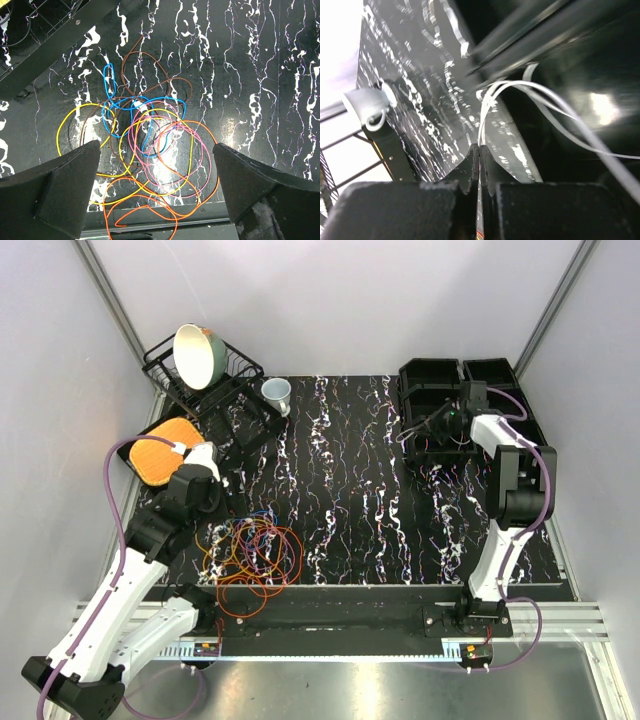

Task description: Untangle the cables

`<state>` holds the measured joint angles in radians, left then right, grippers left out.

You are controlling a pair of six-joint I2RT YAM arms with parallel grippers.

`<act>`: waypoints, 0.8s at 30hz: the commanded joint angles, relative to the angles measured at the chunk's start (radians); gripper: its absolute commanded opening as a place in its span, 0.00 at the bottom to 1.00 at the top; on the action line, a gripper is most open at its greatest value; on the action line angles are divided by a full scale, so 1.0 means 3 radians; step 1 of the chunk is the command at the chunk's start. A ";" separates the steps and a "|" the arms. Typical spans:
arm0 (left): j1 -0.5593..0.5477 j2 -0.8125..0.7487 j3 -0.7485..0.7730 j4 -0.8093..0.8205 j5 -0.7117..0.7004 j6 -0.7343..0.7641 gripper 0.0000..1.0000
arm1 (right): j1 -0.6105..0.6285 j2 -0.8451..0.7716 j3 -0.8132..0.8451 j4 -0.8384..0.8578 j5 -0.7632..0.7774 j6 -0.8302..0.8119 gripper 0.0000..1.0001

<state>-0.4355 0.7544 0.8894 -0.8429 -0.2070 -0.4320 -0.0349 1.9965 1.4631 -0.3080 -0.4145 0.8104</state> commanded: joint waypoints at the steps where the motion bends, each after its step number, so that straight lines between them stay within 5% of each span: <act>1: 0.0015 -0.0019 -0.0014 0.0151 -0.0041 0.0054 0.99 | -0.0236 -0.0217 -0.0111 0.0301 -0.0122 0.0075 0.00; 14: 0.0015 -0.0009 -0.0014 0.0151 -0.0062 0.0049 0.99 | -0.0462 -0.0192 -0.0051 0.0199 -0.0173 -0.0119 0.00; 17: 0.0020 -0.0009 -0.0014 0.0151 -0.0057 0.0049 0.99 | -0.0380 -0.0293 0.0082 0.0030 0.0011 -0.0277 0.08; 19: 0.0020 -0.0004 -0.0014 0.0151 -0.0057 0.0049 0.99 | -0.0303 -0.0330 0.0195 -0.0225 0.0235 -0.0420 0.55; 21: 0.0020 -0.0014 -0.0014 0.0151 -0.0057 0.0054 0.99 | -0.0247 -0.0432 0.0358 -0.0516 0.0536 -0.0558 0.72; 22: 0.0020 -0.0014 -0.0014 0.0151 -0.0057 0.0049 0.99 | -0.0156 -0.0488 0.0399 -0.0598 0.0664 -0.0605 0.92; 24: 0.0020 -0.0019 -0.0014 0.0151 -0.0062 0.0049 0.99 | -0.0063 -0.0687 0.0512 -0.0813 0.1037 -0.0722 1.00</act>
<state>-0.4339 0.7547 0.8894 -0.8429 -0.2073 -0.4320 -0.1123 1.9518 1.5177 -0.4145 -0.3111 0.6952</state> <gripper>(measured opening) 0.987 0.937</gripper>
